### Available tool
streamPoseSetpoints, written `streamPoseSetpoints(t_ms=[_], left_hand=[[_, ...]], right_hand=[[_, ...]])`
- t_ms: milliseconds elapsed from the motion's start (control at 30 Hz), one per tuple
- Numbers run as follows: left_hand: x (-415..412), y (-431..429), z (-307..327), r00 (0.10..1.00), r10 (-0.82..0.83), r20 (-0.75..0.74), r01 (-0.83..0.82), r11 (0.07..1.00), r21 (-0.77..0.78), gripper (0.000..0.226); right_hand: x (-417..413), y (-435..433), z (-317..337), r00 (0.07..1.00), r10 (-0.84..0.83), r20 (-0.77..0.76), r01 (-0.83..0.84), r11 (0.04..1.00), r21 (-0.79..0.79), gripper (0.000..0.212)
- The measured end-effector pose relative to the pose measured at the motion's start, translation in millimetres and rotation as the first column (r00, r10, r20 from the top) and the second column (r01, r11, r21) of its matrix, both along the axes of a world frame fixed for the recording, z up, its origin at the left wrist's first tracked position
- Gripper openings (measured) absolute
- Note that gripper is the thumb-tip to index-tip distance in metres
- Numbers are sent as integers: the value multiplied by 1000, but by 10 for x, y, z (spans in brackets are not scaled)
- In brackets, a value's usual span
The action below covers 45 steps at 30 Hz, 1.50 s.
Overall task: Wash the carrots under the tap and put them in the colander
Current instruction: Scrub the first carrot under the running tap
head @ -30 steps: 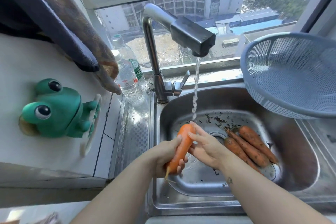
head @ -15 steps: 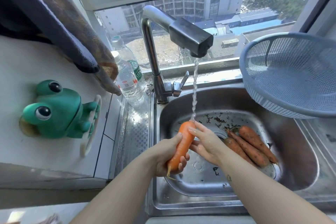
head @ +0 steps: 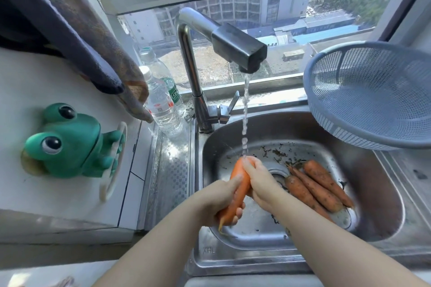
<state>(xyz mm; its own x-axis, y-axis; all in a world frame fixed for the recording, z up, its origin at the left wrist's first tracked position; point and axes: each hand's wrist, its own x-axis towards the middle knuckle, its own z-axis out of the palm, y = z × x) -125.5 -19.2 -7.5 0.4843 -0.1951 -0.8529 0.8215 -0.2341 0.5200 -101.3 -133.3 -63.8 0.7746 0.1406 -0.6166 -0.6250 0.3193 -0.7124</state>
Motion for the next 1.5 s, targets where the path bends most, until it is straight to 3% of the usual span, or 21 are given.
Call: streamPoseSetpoints(t_ms=[100,167,267,333,400,500,567,600,633,700,767,833,900,1000,1133,1167,1267,1333,1400,1500], left_hand=[[13,123,35,994,60,-87,-66,995,-74,51],[11,97,71,999,26,-35,-27,999,-31,48],[-22,-68,60,967,-173,188,131,967,218,37],[-56,-142,19,877,-376,299,242,883,403,27],[-113,-176,-23,792,-516,326,268,774,574,21],[-210,-168,-31,725,-615,311,233,644,729,29],[-233,-150,-52,692,-649,317,230,614,755,31],[-223,-134,-51,712,-625,320,240,645,725,33],[-200,-108,-47,775,-531,343,228,741,632,33],[-152,-46,-40,937,-162,311,86,966,245,35],[-121,13,-30,987,79,142,-68,995,-75,30],[-99,63,-17,987,159,30,-151,971,-186,22],[-57,97,11,977,204,-63,-213,947,-241,17],[-18,103,68,967,211,-141,-244,928,-283,13],[-23,12,101,977,202,-62,-211,940,-268,16],[-17,6,101,976,208,-60,-216,941,-261,16],[5,78,101,976,202,-81,-216,947,-237,17],[12,154,93,978,185,-101,-204,950,-237,18],[3,163,82,985,155,-82,-170,958,-229,21],[-20,100,47,995,85,43,-78,986,-145,30]], right_hand=[[9,-144,-7,998,56,-31,-44,954,297,52],[16,-134,-17,999,45,-22,-36,948,317,66],[26,11,-21,998,-66,-2,65,981,184,66],[39,87,-17,991,-134,-3,134,988,81,58],[59,113,-56,988,-141,60,148,981,-124,47],[79,82,-70,977,-11,215,100,906,-411,22],[97,46,-69,973,26,229,82,890,-449,15],[99,30,-64,976,9,216,84,905,-417,18],[96,22,-48,979,-24,201,97,926,-365,22],[79,35,3,981,-84,174,129,955,-266,31],[64,52,8,979,-123,164,154,969,-194,32],[40,50,12,987,-74,145,92,988,-123,26],[-1,30,17,989,50,142,-44,998,-46,24],[-15,-25,48,977,121,175,-125,992,14,39],[107,9,77,966,93,243,-27,965,-261,18],[125,23,90,971,80,226,-18,965,-262,17],[120,-36,145,992,80,102,-86,995,51,23],[93,-162,171,990,131,45,-138,955,264,33],[69,-221,170,988,153,33,-156,936,315,39],[69,-119,139,998,64,-1,-62,972,226,36]])
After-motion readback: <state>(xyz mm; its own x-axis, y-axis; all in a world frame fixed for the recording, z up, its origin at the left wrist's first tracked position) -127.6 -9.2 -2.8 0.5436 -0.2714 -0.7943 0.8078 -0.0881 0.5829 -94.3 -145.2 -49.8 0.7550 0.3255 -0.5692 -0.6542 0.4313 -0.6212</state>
